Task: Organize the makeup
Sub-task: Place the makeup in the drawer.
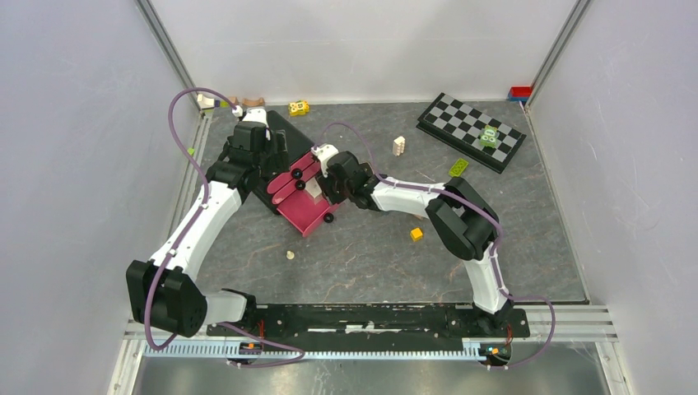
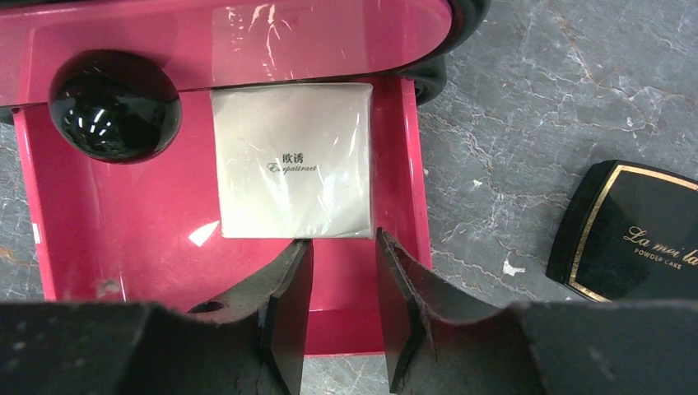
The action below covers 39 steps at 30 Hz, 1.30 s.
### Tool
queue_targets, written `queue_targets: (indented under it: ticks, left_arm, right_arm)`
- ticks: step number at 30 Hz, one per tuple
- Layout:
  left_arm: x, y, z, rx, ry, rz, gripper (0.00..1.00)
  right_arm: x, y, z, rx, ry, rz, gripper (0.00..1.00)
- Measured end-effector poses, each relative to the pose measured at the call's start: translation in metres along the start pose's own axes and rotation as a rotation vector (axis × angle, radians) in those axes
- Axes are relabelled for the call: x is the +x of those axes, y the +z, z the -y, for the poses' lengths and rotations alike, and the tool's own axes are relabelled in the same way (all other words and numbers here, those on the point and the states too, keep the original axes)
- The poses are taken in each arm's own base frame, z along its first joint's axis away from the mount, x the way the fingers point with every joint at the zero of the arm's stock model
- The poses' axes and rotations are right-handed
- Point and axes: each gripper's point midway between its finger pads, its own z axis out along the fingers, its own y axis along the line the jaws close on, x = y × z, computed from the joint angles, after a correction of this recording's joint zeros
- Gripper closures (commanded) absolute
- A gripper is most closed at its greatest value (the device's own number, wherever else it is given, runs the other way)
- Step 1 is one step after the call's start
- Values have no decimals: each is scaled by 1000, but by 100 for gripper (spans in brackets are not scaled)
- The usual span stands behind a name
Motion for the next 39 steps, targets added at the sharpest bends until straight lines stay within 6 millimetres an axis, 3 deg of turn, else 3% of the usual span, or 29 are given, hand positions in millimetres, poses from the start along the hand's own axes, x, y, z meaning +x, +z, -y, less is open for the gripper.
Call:
queue_targets:
  ticks: [16,24,32,39]
  left_arm:
    - [0,0,0,0,0,0,8]
    - [0,0,0,0,0,-1,8]
    - [0,0,0,0,0,0,8]
    - [0,0,0,0,0,1,8]
  right_arm:
    - [-8,-22,-8,-60,-24,74,53]
    - [11,-29,-6,-59,-39,27,53]
    - [10,-46,2,-14,-39,31,53]
    - [20,-61,11,26,-23,19,51]
